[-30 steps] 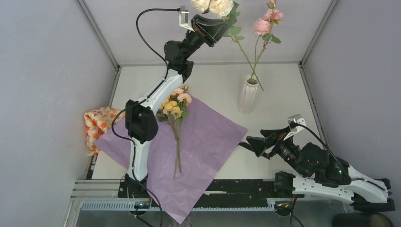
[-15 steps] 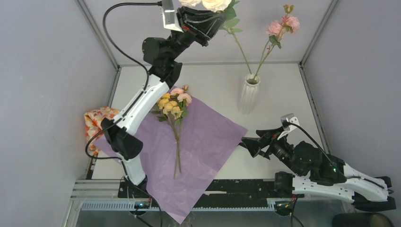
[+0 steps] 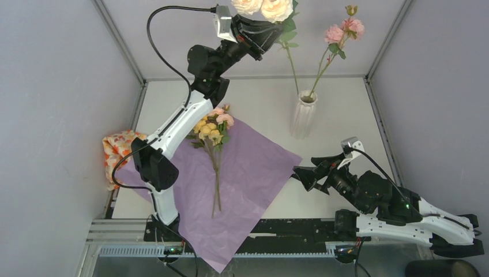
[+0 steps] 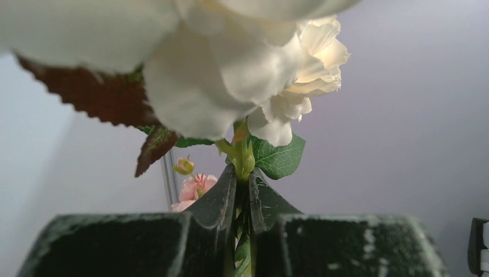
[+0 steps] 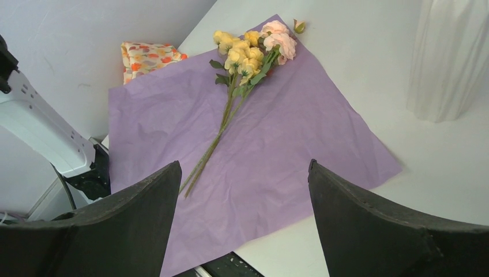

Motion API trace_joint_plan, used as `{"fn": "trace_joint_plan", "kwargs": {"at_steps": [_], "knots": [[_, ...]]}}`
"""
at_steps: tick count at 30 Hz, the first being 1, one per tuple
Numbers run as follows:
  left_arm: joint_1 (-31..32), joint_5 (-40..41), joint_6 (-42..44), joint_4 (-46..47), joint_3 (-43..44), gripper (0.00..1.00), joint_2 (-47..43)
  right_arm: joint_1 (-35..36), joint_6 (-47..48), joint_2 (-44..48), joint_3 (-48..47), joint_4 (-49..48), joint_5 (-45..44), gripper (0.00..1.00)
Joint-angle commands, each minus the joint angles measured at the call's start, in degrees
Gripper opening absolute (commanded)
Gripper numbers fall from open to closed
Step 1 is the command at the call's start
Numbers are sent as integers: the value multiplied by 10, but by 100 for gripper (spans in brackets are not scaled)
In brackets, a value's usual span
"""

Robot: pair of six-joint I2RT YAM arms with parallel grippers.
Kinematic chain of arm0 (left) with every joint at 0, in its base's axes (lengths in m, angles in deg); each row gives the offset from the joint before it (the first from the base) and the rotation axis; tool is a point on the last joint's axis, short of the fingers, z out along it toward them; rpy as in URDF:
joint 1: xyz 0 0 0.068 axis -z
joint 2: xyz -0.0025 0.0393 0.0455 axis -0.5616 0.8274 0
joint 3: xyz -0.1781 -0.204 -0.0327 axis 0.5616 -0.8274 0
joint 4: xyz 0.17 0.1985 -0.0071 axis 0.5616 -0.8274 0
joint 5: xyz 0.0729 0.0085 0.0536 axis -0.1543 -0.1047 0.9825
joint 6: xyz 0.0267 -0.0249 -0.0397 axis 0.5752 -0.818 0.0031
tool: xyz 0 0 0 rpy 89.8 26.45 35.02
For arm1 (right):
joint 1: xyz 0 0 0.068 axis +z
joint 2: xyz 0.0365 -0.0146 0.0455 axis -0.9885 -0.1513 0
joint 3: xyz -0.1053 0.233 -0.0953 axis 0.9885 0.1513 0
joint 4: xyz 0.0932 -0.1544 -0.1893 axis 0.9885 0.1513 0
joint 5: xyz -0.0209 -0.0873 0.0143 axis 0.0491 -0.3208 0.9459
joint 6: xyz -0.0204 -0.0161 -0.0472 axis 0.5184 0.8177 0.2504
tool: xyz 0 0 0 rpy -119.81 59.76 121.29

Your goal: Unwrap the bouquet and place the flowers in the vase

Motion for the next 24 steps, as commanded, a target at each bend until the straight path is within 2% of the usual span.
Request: {"fn": "trace_joint_plan", "kwargs": {"at_steps": [1, 7, 14, 24], "knots": [[-2, -7, -22, 29, 3, 2, 6, 1, 15, -1, -21, -19, -1, 89], [-2, -4, -42, 49, -1, 2, 19, 2, 20, -2, -21, -18, -6, 90], [-2, 1, -3, 11, 15, 2, -11, -1, 23, -4, -22, -21, -6, 91], [2, -5, 5, 55, -67, 2, -75, -4, 23, -42, -34, -35, 7, 91]]}}
